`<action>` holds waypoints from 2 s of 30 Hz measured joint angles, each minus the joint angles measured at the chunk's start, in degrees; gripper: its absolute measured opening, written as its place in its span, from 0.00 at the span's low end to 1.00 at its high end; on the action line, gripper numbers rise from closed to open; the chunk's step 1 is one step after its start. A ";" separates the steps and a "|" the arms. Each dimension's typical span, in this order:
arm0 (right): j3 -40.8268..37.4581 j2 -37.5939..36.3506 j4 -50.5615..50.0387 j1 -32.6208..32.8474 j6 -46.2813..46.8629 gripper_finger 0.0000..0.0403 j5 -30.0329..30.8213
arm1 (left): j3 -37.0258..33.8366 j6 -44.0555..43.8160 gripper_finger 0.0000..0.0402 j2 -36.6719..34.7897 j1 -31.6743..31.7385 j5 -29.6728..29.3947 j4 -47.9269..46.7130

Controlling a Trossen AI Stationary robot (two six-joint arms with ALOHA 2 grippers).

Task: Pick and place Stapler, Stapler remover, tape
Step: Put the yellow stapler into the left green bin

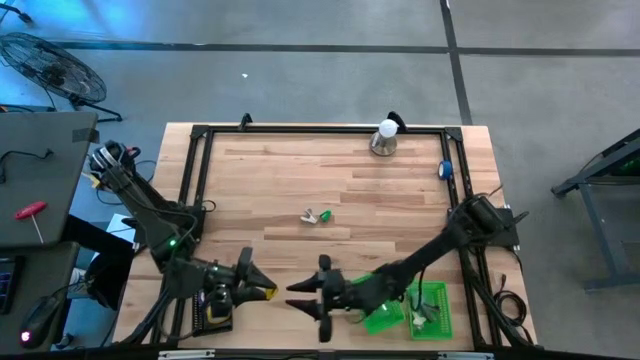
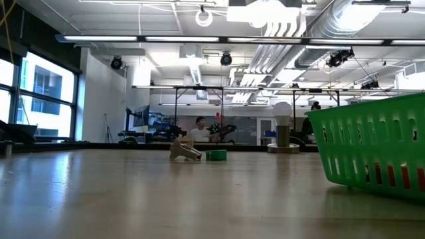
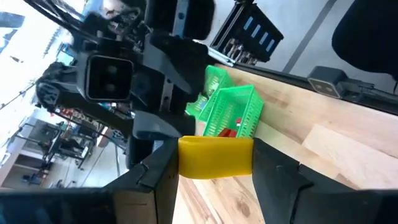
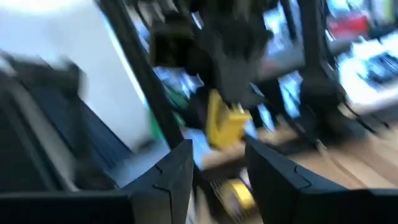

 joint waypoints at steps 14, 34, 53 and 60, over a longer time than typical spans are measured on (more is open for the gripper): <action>-13.79 0.00 23.85 -4.94 2.21 0.34 -16.22 | 0.00 1.09 0.40 0.00 0.17 0.27 1.44; -3.56 -0.04 7.94 -8.86 -0.25 0.34 -23.05 | 0.02 1.70 0.40 0.00 0.20 -0.26 2.16; 3.83 4.83 5.24 -9.62 -3.82 0.34 -27.89 | 0.02 -1.75 0.40 0.03 5.79 6.42 1.04; 3.89 4.85 3.75 -9.73 -5.22 0.24 -28.68 | -0.02 -2.57 0.40 0.07 5.81 8.06 0.48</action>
